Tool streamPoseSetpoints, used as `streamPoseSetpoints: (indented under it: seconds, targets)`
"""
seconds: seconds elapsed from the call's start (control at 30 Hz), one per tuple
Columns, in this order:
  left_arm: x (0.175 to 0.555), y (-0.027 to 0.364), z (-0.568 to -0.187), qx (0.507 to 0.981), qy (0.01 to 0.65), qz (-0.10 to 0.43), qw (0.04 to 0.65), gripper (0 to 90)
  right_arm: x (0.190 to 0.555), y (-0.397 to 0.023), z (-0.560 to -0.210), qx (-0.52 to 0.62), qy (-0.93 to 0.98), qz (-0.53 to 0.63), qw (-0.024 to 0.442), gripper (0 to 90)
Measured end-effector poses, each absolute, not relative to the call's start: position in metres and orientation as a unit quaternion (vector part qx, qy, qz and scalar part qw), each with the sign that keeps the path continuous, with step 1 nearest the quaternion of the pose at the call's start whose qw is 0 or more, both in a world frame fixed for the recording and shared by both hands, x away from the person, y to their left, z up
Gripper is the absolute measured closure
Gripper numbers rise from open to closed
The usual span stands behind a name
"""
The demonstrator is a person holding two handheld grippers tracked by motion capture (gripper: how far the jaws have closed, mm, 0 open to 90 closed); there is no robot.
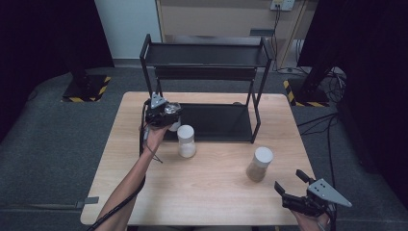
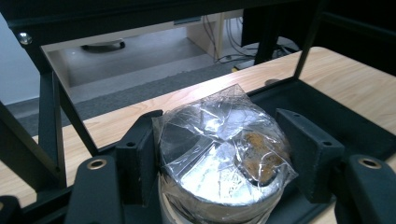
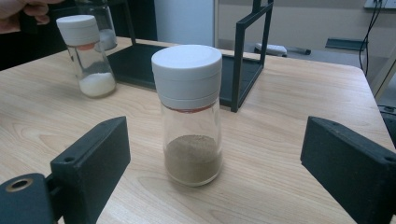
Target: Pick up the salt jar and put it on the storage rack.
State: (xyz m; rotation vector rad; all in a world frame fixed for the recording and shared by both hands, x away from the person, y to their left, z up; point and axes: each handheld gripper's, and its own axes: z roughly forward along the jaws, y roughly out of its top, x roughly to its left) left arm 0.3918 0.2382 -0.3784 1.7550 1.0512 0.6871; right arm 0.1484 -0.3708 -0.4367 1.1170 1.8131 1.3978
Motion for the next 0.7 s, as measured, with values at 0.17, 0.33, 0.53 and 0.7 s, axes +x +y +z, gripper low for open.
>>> streamPoseSetpoints:
  seconds: [0.17,0.33,0.53,0.7]
  targets:
    - [0.396,0.234,-0.385,0.716,0.433,0.285,0.468,33.7,0.149,-0.371,-0.437,0.42,0.68,0.525,0.292,8.2]
    - [0.401,0.231,-0.392,0.713,0.438,0.282,0.47,33.7,0.148,-0.371,-0.437,0.42,0.68,0.526,0.292,8.2]
    - [0.405,0.227,-0.4,0.715,0.44,0.285,0.462,33.8,0.148,-0.371,-0.437,0.42,0.68,0.526,0.292,8.2]
    - [0.406,0.225,-0.406,0.715,0.443,0.284,0.46,33.8,0.148,-0.371,-0.437,0.419,0.68,0.525,0.292,8.2]
